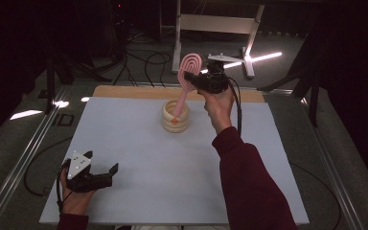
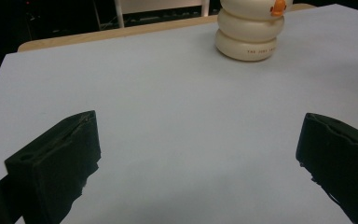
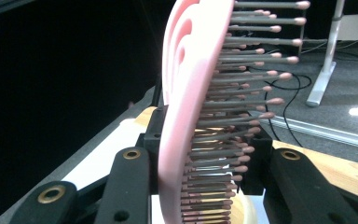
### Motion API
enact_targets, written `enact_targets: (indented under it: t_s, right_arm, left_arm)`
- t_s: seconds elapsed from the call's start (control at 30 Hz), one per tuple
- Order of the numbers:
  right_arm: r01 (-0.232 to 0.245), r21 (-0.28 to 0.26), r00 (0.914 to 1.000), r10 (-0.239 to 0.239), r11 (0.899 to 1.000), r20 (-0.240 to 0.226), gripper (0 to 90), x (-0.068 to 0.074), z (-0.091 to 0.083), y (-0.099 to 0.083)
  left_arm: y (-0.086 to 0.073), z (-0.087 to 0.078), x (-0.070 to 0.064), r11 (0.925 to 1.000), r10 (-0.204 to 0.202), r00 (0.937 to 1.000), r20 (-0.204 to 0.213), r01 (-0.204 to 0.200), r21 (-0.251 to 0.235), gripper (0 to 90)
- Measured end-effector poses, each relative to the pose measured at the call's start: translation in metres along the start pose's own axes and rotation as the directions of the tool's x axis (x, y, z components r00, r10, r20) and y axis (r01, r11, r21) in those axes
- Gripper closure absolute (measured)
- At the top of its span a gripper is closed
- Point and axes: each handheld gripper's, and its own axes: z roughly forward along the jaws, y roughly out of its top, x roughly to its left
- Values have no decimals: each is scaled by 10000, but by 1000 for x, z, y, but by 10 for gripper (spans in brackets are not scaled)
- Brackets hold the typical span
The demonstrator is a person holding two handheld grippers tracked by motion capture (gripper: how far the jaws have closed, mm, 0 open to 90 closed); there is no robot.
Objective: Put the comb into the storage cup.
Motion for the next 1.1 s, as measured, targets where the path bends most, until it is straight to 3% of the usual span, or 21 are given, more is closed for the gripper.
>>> enact_targets:
  t_s: [0.47,1.1]
  right_arm:
    - [210,-142,9994,-206,9997,278,637,-3,6,0]
    - [66,-420,9979,-38,9991,649,637,-8,13,0]
  left_arm:
    - [0,0,-1,10000,-65,10000,49,65,-31,2]
    - [0,-1,-1,9999,-89,9999,94,90,-83,2]
